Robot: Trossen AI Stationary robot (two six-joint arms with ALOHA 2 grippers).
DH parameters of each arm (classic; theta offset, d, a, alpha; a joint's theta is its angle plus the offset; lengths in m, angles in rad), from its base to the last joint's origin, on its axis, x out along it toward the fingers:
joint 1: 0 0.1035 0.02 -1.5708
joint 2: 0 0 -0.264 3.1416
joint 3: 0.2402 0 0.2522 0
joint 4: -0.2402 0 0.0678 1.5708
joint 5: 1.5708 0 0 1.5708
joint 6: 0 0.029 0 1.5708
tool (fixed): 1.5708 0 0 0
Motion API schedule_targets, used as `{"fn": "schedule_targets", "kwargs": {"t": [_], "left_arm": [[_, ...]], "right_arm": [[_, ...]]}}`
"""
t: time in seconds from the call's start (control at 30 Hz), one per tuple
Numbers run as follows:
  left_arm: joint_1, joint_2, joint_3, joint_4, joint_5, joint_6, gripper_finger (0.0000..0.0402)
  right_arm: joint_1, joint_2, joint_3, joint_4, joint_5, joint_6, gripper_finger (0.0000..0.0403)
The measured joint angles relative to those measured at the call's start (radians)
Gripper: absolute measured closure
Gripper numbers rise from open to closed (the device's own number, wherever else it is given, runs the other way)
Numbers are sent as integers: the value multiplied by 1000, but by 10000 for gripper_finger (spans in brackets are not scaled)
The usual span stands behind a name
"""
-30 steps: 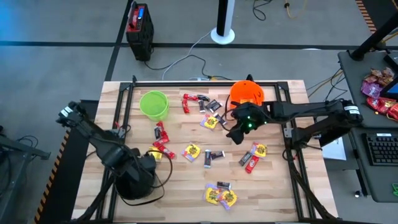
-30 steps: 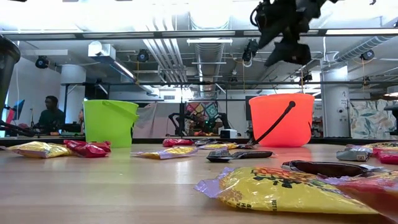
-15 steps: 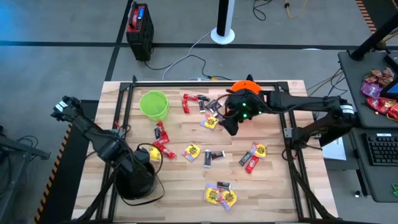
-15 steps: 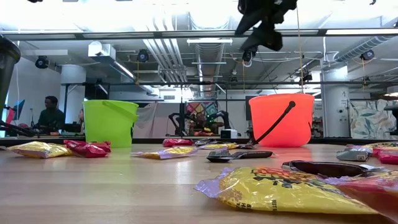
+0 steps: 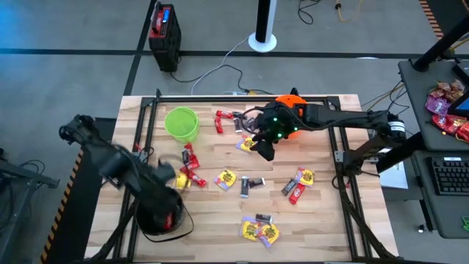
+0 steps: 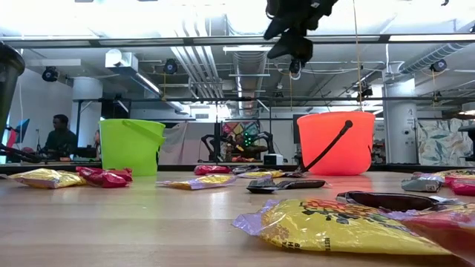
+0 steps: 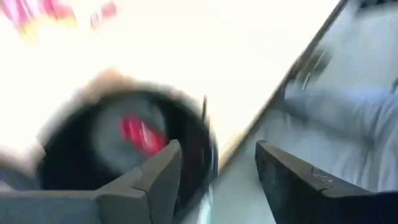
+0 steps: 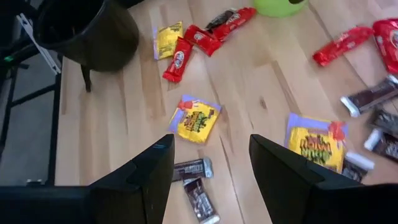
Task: Sort candy by brand, put in halloween buckets
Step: Put the yellow candy into the orange bucket
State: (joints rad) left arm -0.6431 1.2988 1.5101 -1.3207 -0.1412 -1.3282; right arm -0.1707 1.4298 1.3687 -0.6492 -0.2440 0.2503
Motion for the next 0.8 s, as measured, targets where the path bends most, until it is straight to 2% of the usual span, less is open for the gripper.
{"fn": "schedule_targets", "kwargs": {"t": [0.07,0.13,0.3,0.4,0.47,0.57,0.8], "left_arm": [[45,-1,82,-52,-142,155,230],[128,-7,125,-60,-211,360,244],[390,-66,74,75,-190,936,282],[527,-145,-17,201,-85,1178,298],[607,-217,-90,270,20,1262,306],[701,-327,-205,362,103,1312,312],[771,-455,-394,490,131,1321,314]], "right_arm": [[0,37,20,11,0,-1,202],[5,84,42,13,0,-11,202],[51,227,108,22,7,-133,202],[66,296,137,52,8,-105,202],[70,330,140,68,10,-51,202],[84,375,141,87,44,39,202],[153,466,149,91,73,175,202]]}}
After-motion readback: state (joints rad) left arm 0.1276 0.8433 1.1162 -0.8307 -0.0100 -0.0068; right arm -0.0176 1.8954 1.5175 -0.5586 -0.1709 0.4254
